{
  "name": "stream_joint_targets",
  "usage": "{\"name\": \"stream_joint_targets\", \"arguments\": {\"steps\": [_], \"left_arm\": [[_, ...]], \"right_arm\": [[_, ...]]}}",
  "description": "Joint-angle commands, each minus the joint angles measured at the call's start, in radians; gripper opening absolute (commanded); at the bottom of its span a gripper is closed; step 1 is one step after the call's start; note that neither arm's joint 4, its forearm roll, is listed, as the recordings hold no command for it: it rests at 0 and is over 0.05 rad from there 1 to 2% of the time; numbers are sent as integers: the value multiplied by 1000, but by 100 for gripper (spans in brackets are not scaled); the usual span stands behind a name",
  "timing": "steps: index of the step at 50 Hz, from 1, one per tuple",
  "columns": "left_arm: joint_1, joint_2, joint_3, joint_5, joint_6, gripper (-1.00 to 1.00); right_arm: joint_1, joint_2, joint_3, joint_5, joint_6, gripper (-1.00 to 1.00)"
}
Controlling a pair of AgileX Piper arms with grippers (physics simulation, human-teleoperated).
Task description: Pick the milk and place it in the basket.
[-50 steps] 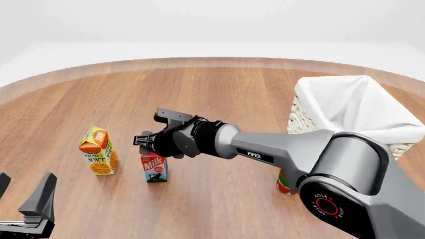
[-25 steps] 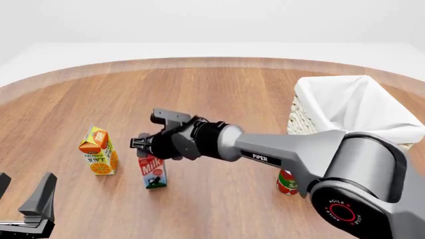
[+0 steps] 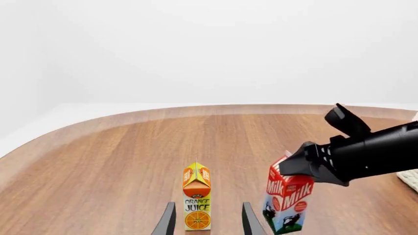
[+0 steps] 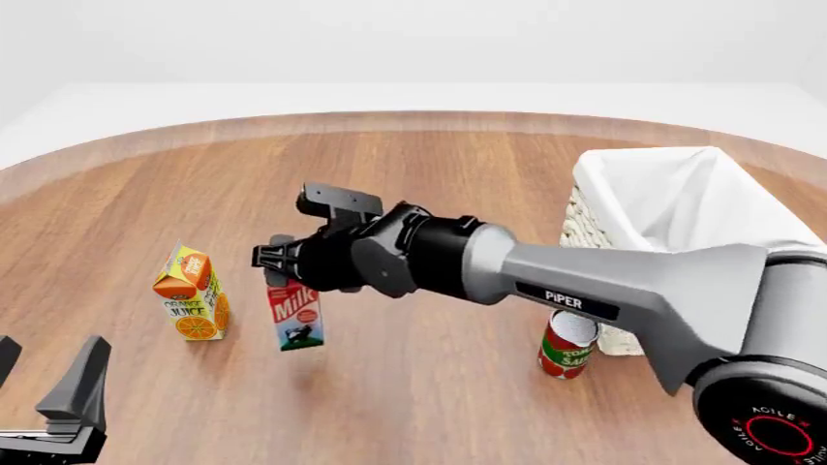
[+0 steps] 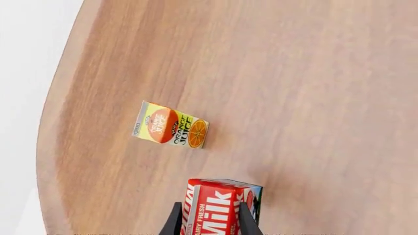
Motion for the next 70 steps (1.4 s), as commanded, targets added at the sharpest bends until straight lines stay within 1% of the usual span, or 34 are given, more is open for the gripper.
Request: {"name": "stream_joint_targets", "arguments": {"steps": [1, 2, 17, 18, 30, 52, 70], "left_arm": [[0, 0, 0, 0, 0, 100], [0, 0, 0, 0, 0, 100], [0, 0, 0, 0, 0, 100], [0, 0, 0, 0, 0, 100], [0, 0, 0, 0, 0, 100], [0, 0, 0, 0, 0, 100], [0, 0, 0, 0, 0, 100]], "right_arm": [[-5, -79, 22, -12, -1, -100], [-5, -98, 31, -12, -4, -100], [-5, -98, 31, -12, -4, -100], [-58, -303, 131, -8, -40, -100], [-110, -446, 190, 12, -70, -100], [-198, -625, 279, 22, -79, -100], [-252, -698, 331, 10, -69, -100]]}}
